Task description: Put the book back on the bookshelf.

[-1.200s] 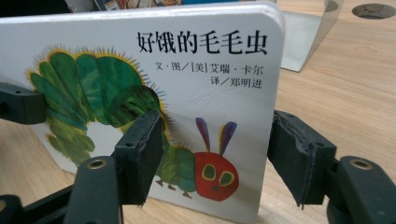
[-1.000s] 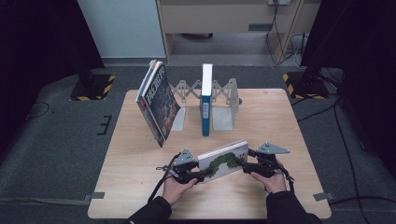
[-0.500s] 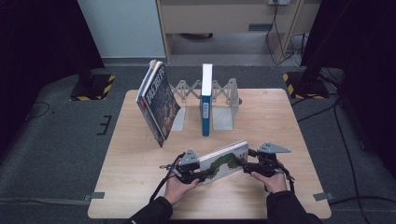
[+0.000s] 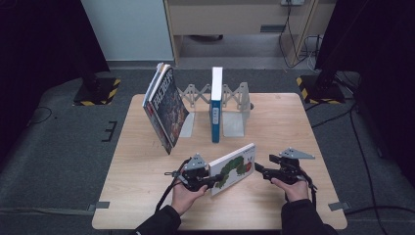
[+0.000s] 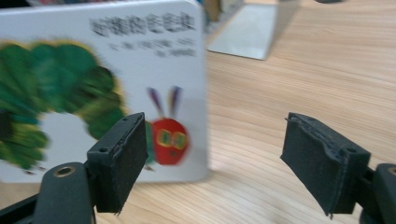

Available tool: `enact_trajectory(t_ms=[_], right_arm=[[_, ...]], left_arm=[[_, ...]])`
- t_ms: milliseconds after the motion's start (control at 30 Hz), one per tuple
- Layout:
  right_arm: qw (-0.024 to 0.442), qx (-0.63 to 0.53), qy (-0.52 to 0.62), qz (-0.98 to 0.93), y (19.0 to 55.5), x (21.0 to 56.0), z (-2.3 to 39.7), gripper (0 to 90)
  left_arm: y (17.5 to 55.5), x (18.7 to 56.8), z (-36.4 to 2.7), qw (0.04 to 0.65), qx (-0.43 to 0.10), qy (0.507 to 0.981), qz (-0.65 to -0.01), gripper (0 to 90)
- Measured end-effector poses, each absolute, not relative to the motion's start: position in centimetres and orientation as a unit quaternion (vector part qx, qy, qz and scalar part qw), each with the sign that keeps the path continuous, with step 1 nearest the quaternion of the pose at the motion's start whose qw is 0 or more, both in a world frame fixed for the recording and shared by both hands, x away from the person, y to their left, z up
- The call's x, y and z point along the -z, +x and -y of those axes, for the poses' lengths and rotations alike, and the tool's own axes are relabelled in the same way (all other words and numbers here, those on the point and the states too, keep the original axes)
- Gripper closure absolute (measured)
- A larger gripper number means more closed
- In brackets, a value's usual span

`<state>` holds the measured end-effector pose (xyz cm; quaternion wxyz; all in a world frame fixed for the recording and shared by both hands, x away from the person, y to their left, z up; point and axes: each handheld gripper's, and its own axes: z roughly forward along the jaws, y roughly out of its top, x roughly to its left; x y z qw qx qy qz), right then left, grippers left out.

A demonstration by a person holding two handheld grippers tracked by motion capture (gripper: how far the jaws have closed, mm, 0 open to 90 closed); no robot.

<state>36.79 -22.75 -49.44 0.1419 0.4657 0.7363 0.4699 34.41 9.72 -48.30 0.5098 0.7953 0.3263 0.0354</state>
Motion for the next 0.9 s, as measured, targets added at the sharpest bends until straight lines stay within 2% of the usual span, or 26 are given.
enact_trajectory(t_ms=[633,900], right_arm=[[0.189,-0.369,0.491,-0.766,37.2,50.6,24.3,16.0],[0.187,-0.333,0.494,-0.781,37.3,51.5,24.5,12.0]], left_arm=[[34.7,45.2,-10.9,0.512,-0.066,0.779,-0.356,74.0],[35.7,43.6,-10.9,0.526,-0.089,0.757,-0.376,74.0]])
